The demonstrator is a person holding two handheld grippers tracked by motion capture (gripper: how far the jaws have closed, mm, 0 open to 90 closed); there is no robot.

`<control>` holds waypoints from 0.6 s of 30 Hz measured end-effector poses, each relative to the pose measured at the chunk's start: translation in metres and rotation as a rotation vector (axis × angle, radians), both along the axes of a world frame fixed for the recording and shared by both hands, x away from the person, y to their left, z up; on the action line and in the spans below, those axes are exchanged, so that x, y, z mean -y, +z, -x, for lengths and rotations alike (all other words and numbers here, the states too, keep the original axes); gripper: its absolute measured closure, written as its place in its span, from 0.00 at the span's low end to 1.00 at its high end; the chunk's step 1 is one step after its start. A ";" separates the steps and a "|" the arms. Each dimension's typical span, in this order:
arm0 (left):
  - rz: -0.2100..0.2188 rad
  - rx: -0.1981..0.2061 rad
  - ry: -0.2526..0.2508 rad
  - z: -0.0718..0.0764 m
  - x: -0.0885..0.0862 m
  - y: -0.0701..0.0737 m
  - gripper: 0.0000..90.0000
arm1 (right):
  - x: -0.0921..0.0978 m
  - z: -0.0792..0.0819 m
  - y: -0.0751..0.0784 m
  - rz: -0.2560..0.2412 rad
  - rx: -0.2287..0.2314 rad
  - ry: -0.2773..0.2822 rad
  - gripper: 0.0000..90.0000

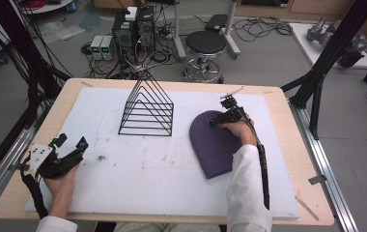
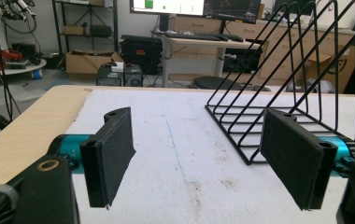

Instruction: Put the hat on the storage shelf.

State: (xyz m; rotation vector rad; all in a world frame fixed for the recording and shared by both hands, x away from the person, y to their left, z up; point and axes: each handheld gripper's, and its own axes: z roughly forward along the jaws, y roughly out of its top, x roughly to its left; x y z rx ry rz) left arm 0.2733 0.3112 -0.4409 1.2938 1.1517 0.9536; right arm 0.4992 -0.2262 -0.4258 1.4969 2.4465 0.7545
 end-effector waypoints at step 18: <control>0.007 0.004 -0.007 0.000 0.000 0.000 0.29 | -0.009 0.005 0.008 0.024 -0.020 0.067 0.80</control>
